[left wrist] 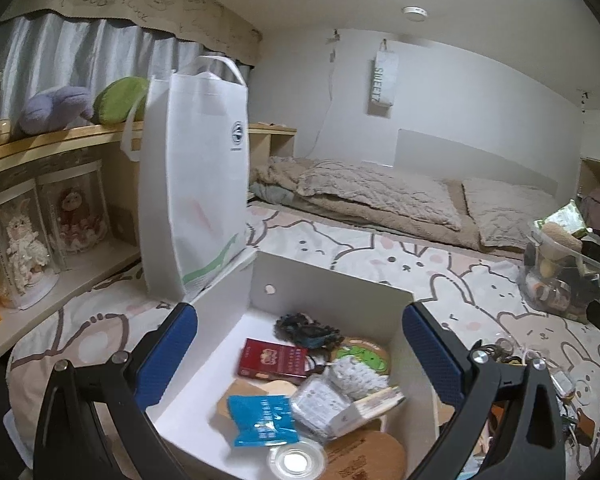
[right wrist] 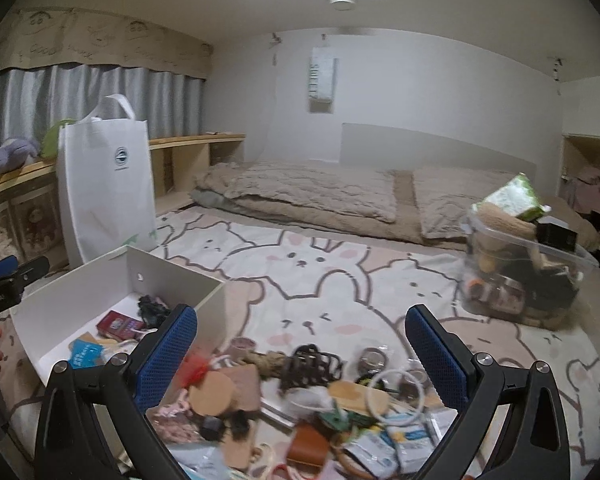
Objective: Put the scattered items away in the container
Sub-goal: 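Withdraw both open tools from the box back toward the scattered items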
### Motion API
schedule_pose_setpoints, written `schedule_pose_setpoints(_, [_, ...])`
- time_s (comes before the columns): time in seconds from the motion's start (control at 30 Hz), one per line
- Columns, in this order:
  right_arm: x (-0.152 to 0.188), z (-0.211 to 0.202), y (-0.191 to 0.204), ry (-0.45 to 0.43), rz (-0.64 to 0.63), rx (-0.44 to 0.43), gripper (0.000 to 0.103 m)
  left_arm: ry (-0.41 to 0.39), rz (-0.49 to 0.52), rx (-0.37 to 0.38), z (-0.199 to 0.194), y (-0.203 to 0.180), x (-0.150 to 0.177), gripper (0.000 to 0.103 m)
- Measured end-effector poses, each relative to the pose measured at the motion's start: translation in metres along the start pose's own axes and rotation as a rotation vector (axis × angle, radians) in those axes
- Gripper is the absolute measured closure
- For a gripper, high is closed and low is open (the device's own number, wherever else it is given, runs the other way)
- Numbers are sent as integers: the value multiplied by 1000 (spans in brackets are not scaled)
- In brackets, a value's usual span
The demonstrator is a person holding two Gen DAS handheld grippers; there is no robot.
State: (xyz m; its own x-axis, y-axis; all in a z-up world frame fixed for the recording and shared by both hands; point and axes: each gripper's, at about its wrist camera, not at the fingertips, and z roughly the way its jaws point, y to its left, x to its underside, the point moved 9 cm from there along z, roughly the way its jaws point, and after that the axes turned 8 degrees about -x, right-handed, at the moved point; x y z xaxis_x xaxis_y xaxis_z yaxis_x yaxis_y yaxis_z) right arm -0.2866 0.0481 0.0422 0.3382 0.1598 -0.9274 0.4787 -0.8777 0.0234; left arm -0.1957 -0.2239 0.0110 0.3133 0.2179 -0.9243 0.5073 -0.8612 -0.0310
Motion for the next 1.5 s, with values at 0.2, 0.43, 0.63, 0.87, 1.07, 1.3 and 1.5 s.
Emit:
schedule_pose_setpoints(0.2, [8, -14, -31, -6, 13, 68, 0, -6, 39, 20, -1, -23, 2, 0])
schedule_pose_setpoints(0.43, [18, -30, -62, -15, 26, 138, 0, -10, 66, 93, -4, -53, 5, 0])
schedule_pose_setpoints(0.63, [28, -43, -84, -26, 67, 165, 0, -20, 74, 129, -7, -71, 6, 0])
schedule_pose_setpoints(0.87, [38, -54, -102, -38, 92, 198, 0, -8, 108, 186, -11, -99, 15, 0])
schedule_pose_setpoints(1.07, [42, -62, -117, -48, 108, 224, 0, -21, 144, 220, -18, -121, 18, 0])
schedule_pose_setpoints(1.3, [49, -66, -129, -51, 141, 225, 0, -32, 174, 237, -24, -137, 22, 0])
schedule_pose_setpoints(1.5, [57, -67, -142, -41, 162, 245, 0, -34, 181, 257, -26, -146, 26, 0])
